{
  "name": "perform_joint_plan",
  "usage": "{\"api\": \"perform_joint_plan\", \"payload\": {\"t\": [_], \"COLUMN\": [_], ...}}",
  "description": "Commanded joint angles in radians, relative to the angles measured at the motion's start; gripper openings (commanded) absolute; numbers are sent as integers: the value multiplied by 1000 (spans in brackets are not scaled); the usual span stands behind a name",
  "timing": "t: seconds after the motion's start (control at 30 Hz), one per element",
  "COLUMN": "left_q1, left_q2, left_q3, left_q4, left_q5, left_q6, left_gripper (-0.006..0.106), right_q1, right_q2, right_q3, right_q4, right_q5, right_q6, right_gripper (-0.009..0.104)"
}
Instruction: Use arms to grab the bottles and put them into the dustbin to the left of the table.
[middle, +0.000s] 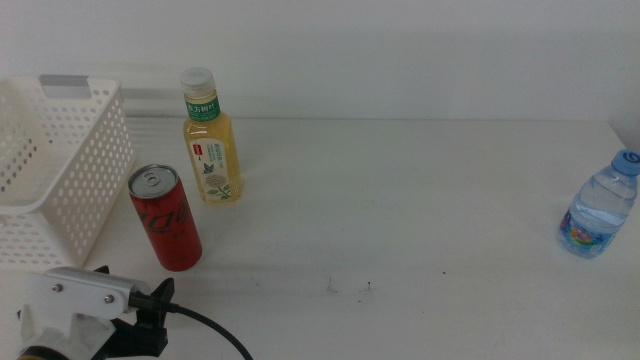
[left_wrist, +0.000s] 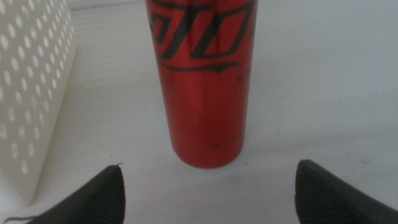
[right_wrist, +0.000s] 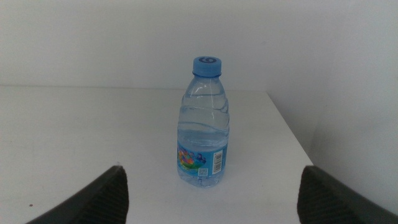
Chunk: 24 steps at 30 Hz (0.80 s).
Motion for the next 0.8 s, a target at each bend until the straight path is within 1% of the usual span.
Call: {"api": "perform_joint_plan", "payload": {"t": [0.0,0.17,0.2,0.3,0.43,0.53,0.77], "left_q1": [-7,-7,-7,-7,-7,-7,-7], "left_q2": [-21,-28,-28,-28,-23,-13,61], "left_q3": [4,4,4,4,-4,-56,-113], "left_q4": [0,0,20,27,23,16,0], "left_q5": [-27,-27,-27,-27,-27,-27,-27], "left_q6": [-6,-11,-14,-18,-32,-32,-45], "left_gripper": [94,94,94,94,94,94,94], "right_q1": [-8,-8,-8,-8,-8,-8,-8], "right_q2": [-5,-5,-5,-5,-5,-5,-5], "right_q3": [4,4,4,4,4,4,4], "right_q4": [-7,-7,-7,-7,-7,-7,-7], "right_q5": [-9,-9,-9,-9,-9,-9,-9], "right_q6": [-4,-4,-4,-4,-4,-4,-4], "right_gripper": [91,91,91,91,91,91,91]}}
